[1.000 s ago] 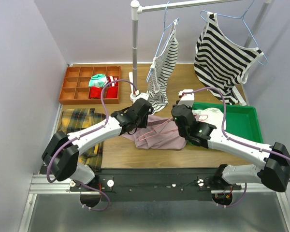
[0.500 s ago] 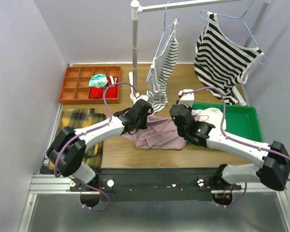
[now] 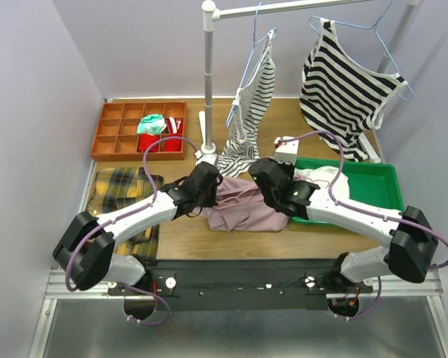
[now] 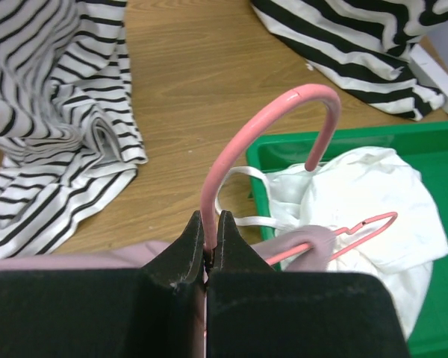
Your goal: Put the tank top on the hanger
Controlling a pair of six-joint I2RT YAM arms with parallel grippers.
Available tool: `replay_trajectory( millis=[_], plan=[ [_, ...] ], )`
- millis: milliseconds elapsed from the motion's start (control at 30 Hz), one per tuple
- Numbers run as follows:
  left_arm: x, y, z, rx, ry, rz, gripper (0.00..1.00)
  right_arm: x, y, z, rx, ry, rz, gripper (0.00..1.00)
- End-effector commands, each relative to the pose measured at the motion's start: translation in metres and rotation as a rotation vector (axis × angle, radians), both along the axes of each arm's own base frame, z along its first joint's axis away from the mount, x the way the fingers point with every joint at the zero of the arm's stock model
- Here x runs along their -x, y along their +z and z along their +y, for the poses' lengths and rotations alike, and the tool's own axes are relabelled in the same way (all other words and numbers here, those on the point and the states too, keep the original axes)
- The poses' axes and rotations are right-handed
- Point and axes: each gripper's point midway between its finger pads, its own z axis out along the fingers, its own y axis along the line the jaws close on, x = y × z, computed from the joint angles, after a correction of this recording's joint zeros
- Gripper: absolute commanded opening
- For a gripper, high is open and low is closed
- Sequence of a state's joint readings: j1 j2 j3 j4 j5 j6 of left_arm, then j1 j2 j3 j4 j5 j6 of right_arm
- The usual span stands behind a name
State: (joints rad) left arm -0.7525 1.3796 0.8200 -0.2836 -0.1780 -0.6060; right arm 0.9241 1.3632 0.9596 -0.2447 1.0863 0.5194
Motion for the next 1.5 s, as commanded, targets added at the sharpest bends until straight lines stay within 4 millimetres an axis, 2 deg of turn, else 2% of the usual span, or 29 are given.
replay_trajectory(
  millis=[0,67,300,533,633,933,1133,1300,1467],
  plan=[
    [0.009,0.018,0.002,0.077,-0.003,-0.028,0.0,0.001,-0.002,-0.012,0.048,-0.104,-0.013,0.01],
    [0.011,0.026,0.003,0.091,-0.008,-0.042,0.0,-0.001,-0.005,-0.013,0.064,-0.119,-0.01,0.01],
    [0.024,0.035,0.011,0.084,-0.039,-0.035,0.0,-0.004,-0.001,-0.011,0.069,-0.151,-0.018,0.01],
    [0.036,0.027,0.024,0.026,-0.059,-0.006,0.0,-0.007,0.008,-0.009,0.048,-0.163,-0.035,0.01],
    [0.039,0.032,0.023,0.046,-0.07,-0.008,0.0,-0.008,0.01,-0.009,0.05,-0.165,-0.039,0.01],
    [0.03,0.08,0.005,0.125,-0.106,-0.068,0.0,-0.008,0.009,-0.005,0.036,-0.153,-0.032,0.01],
    [0.016,0.106,-0.015,0.184,-0.119,-0.093,0.0,-0.014,0.025,0.006,-0.002,-0.133,-0.048,0.01],
    [0.0,0.144,-0.04,0.276,-0.132,-0.133,0.0,-0.024,0.044,0.021,-0.046,-0.113,-0.064,0.01],
    [-0.007,0.179,-0.057,0.375,-0.131,-0.158,0.0,-0.03,0.05,0.037,-0.076,-0.084,-0.058,0.01]
  ],
)
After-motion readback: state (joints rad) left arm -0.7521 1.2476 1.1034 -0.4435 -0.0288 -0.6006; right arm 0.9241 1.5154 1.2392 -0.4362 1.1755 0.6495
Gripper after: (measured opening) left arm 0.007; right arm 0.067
